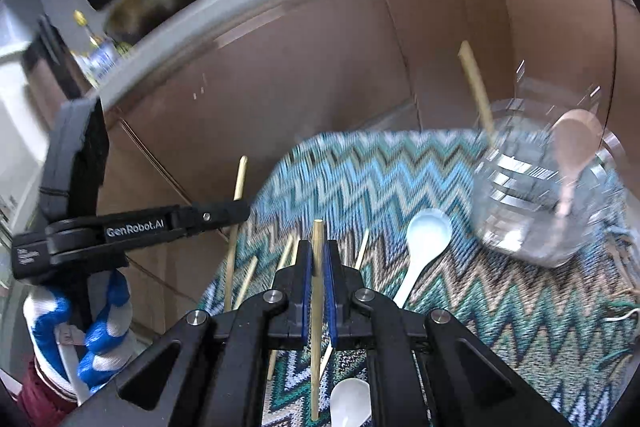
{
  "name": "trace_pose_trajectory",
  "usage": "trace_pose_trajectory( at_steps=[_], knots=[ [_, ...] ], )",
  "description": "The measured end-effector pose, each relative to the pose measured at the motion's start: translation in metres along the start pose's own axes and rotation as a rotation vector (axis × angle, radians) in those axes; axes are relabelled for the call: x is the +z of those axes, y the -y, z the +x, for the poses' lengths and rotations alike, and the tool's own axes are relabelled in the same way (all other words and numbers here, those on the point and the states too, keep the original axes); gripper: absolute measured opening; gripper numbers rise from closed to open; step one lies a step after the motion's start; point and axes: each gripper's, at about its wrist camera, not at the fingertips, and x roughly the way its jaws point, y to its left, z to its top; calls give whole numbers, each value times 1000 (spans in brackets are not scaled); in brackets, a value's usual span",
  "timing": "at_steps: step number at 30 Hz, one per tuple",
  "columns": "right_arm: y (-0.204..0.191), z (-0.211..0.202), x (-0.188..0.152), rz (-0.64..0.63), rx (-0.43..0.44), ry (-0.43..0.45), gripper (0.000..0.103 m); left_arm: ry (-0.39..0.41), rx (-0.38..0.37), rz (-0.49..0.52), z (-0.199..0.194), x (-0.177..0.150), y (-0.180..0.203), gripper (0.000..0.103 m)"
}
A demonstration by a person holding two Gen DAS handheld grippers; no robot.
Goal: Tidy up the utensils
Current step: 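Carry the chopstick in left tool while right tool carries its chopstick to the holder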
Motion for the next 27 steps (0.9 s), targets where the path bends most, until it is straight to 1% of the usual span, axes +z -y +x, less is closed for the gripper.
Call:
trace_pose_trajectory(
  at_steps=[3,7,10,14,17,19,22,24,27],
  knots=[
    [-3,-48,5,-24,-9,115,6,76,-10,23,-29,1,14,5],
    [1,-91,22,-35,-50,246,6,170,-48,47,-57,10,42,4],
    [10,-126,36,-49,-91,346,6,228,-81,71,-67,17,65,4],
    [25,-153,51,-64,-133,443,6,304,-141,91,-70,35,102,4],
    [34,-151,66,-77,-153,492,6,366,-190,94,-64,51,128,4],
    [40,-145,77,-86,-165,522,6,411,-208,91,-58,60,141,4],
    [54,-131,92,-92,-191,551,6,477,-212,81,-42,74,156,4],
    [67,-118,98,-95,-224,562,6,500,-212,73,-28,81,165,4],
    [82,-100,102,-100,-248,570,6,531,-188,75,-1,85,174,4]
  ],
)
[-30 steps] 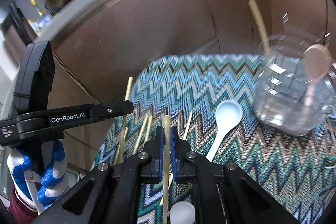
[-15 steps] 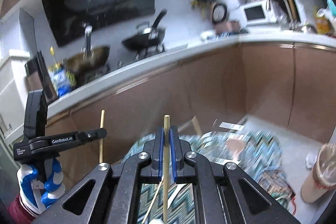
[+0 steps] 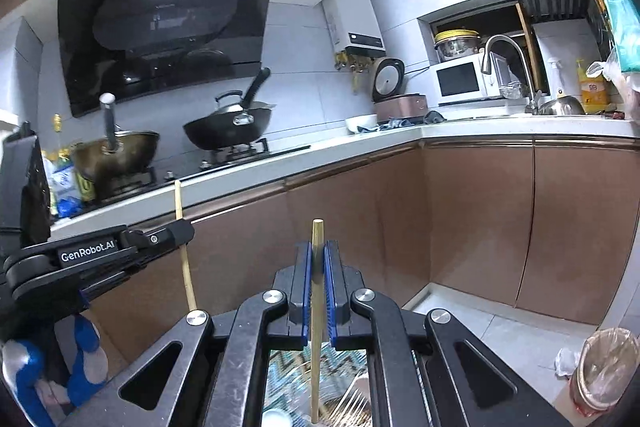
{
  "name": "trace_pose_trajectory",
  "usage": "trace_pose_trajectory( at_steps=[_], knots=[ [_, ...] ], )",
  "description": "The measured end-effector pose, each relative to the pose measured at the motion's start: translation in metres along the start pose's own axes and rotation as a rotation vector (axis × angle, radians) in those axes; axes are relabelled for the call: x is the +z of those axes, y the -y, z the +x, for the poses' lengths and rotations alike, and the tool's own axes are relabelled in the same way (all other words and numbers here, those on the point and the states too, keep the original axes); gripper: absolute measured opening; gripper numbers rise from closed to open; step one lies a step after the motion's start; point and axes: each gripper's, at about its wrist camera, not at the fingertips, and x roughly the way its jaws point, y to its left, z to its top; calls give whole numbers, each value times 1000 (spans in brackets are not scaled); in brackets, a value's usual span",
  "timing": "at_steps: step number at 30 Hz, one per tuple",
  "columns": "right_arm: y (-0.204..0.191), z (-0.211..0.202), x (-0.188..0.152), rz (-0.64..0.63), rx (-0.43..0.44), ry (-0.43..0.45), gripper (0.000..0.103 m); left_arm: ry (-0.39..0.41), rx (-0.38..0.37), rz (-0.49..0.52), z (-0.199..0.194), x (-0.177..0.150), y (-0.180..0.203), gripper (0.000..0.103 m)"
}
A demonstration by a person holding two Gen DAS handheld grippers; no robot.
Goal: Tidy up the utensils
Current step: 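Carry the chopstick in left tool while right tool carries its chopstick to the holder, then open both tools to drop the chopsticks into the wire holder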
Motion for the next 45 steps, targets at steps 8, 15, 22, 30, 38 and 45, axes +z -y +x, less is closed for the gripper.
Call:
trace_pose_trajectory(
  at_steps=[8,15,22,30,38,45],
  knots=[
    [14,32,-25,-25,-10,-1,6,3,54,45,56,-42,2,5],
    [14,43,-43,-60,-31,-24,6,38,105,83,68,-65,-2,5],
    [15,47,-58,-69,-47,-57,7,36,133,64,72,-82,-16,6],
    [18,34,-58,-44,-70,-49,23,51,136,92,46,-78,-16,20],
    [18,3,-54,-19,-103,-31,29,72,145,141,3,-71,-2,22],
    [9,-28,-53,-9,-124,-25,35,87,162,169,-40,-74,9,38]
  ],
)
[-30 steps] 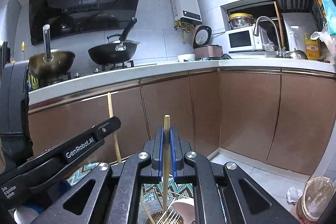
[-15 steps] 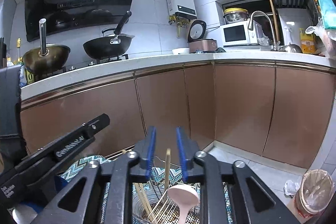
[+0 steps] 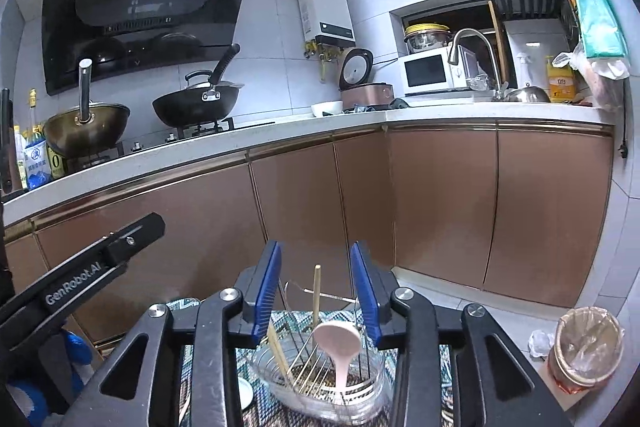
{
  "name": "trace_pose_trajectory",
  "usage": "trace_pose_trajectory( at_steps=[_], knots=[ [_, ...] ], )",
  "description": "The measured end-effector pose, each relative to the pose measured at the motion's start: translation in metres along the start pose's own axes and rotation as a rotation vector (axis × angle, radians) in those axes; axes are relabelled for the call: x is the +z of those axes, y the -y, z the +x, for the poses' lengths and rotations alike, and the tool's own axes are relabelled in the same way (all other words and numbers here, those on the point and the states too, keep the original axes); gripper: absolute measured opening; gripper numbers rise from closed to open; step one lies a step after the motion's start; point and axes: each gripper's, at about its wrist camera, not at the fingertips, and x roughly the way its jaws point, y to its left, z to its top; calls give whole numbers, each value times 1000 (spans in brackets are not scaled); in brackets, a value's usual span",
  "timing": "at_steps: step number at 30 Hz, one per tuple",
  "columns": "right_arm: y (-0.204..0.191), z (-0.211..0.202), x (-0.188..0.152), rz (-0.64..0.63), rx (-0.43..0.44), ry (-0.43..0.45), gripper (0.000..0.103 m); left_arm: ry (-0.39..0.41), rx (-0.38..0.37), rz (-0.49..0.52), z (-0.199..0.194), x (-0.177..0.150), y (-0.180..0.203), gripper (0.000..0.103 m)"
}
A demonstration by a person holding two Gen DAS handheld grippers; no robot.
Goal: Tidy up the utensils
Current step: 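Open both tools to drop the chopsticks into the wire holder, then withdraw both tools from the holder back toward the cloth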
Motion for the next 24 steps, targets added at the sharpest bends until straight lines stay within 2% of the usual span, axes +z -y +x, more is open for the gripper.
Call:
trace_pose_trajectory(
  at_steps=[9,12,24],
  knots=[
    [-18,-43,0,13,-1,10,41,25,15,42,-59,7,-1,39],
    [-24,-59,-1,18,2,15,41,33,25,52,-79,7,-5,45],
    [-52,-122,-4,41,42,29,42,34,105,71,-155,8,-41,47]
  ],
)
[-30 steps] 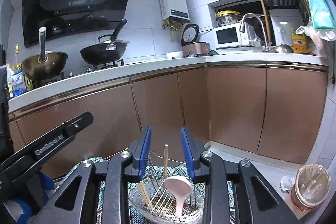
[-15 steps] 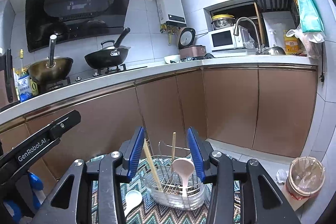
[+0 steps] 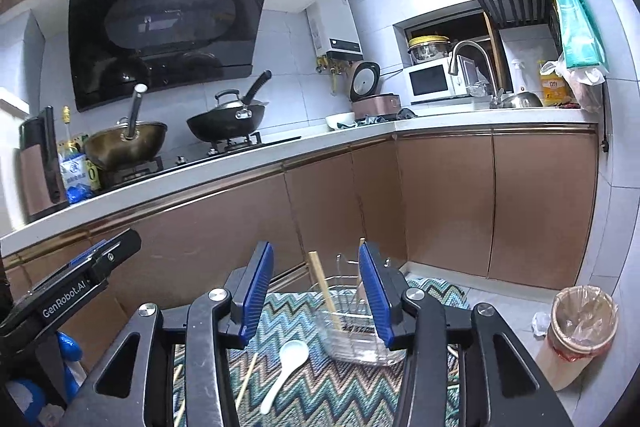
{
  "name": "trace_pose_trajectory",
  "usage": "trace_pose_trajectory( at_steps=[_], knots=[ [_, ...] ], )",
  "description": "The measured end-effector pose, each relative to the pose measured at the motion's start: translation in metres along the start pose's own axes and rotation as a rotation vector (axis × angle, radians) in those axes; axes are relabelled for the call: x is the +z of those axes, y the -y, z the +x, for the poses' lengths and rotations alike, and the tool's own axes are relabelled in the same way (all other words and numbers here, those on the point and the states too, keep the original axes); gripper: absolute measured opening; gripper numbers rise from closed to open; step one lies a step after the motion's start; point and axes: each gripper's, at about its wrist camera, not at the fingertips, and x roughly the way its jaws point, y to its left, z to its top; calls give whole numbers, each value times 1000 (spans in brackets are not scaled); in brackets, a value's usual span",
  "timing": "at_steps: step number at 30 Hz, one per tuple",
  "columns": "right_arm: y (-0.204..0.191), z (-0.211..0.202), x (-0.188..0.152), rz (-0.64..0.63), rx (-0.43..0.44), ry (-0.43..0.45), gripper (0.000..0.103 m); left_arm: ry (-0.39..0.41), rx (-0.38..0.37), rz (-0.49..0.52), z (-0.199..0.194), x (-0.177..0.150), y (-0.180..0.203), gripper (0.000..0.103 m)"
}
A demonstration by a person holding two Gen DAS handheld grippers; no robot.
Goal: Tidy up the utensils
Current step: 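Withdraw both tools from the holder back toward the cloth, then grasp a chopstick with left tool while right tool grasps another white spoon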
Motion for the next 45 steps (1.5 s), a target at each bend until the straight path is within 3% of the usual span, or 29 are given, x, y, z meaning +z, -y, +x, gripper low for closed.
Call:
trace_pose_trajectory(
  at_steps=[10,14,20,25,29,36,39,45],
  knots=[
    [-26,-33,-12,0,45,-24,45,-47,92,9,-44,-8,-56,47],
    [-26,-41,-19,-5,49,-50,45,-121,109,-8,-48,-13,-89,47],
    [-22,-35,-40,-15,65,-133,45,-290,75,-68,-34,-30,-139,47],
    [-22,-13,-67,-23,101,-243,45,-475,-4,-126,2,-56,-157,47],
    [-23,8,-88,-29,147,-345,45,-619,-39,-108,44,-82,-152,47],
    [-19,60,-141,-2,281,-610,42,-855,-32,-119,123,-129,-153,42],
    [-20,82,-163,15,334,-701,40,-913,-19,-124,148,-140,-156,39],
    [-24,110,-186,20,409,-795,36,-1000,4,-131,190,-151,-163,31]
  ],
)
